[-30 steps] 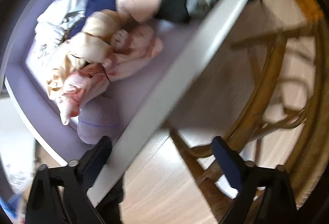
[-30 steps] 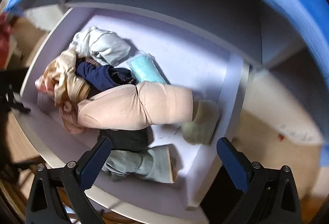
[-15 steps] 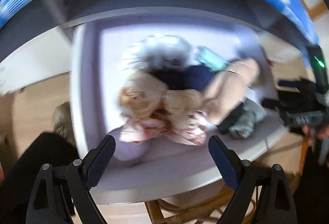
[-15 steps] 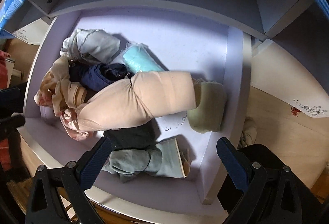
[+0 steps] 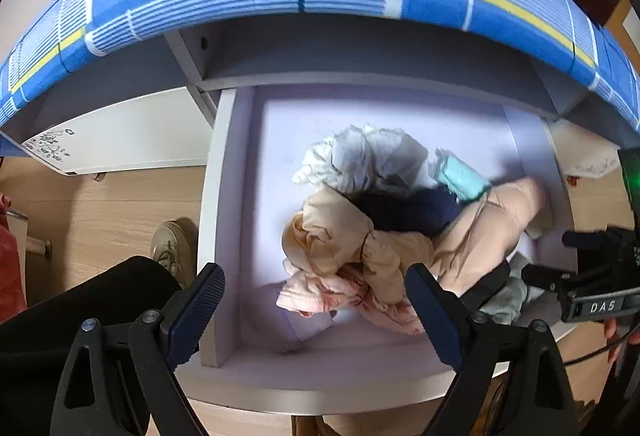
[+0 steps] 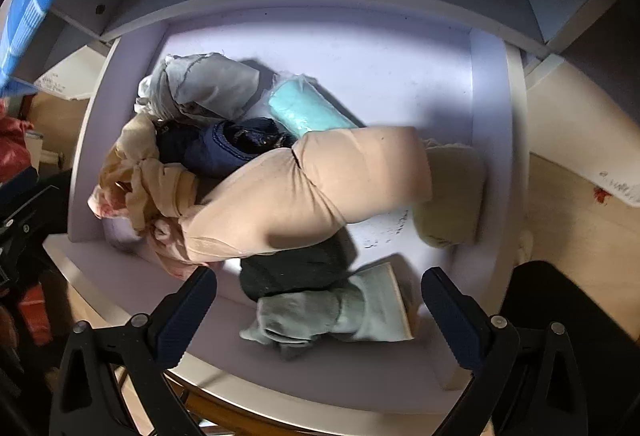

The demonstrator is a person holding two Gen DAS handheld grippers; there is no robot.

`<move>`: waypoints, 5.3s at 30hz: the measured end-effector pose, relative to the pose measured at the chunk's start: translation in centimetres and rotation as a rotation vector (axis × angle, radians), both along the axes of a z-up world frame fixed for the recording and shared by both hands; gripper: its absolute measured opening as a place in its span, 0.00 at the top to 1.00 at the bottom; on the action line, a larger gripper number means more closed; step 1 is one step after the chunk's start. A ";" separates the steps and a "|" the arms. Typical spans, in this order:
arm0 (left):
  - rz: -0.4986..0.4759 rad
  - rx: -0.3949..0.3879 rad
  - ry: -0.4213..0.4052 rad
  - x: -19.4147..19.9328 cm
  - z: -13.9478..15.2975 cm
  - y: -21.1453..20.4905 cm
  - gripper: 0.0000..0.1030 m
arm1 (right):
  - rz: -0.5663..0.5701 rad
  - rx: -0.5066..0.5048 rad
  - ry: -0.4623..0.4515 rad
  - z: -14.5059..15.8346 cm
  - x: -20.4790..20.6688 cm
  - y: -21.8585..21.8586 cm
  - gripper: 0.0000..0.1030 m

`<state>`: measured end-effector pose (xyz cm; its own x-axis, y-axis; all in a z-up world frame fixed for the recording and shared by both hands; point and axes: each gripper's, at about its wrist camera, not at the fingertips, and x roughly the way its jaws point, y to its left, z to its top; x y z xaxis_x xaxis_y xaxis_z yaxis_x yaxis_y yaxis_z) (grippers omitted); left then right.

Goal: Organize soft objects
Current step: 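Lower the right tool into the drawer toward the beige stocking bundle, then grasp the beige stocking with the right tool while the left tool grasps the pink-beige cloth, then lift the beige stocking with the right tool and drop it into the gold tray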

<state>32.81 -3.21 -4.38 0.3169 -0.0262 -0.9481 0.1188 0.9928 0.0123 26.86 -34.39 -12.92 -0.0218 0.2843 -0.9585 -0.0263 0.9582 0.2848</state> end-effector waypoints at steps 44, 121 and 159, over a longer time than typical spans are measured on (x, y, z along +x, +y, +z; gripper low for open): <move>0.229 -0.073 0.075 0.8 -3.7 3.6 0.10 | -0.605 0.335 0.175 -7.1 2.4 -1.2 0.43; 0.258 -0.451 0.327 4.3 -12.9 -1.6 0.57 | -0.329 0.305 0.050 2.3 -0.2 -2.1 0.53; 0.232 -0.614 0.154 2.8 -7.4 1.4 0.68 | -0.351 0.381 -0.401 28.0 13.2 -7.0 0.53</move>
<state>35.66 -1.76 -11.75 0.2417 -0.5229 -0.8174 -0.1431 0.8140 -0.5630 40.01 -41.35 15.04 0.4725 0.5310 -0.7034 0.0951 0.7628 0.6396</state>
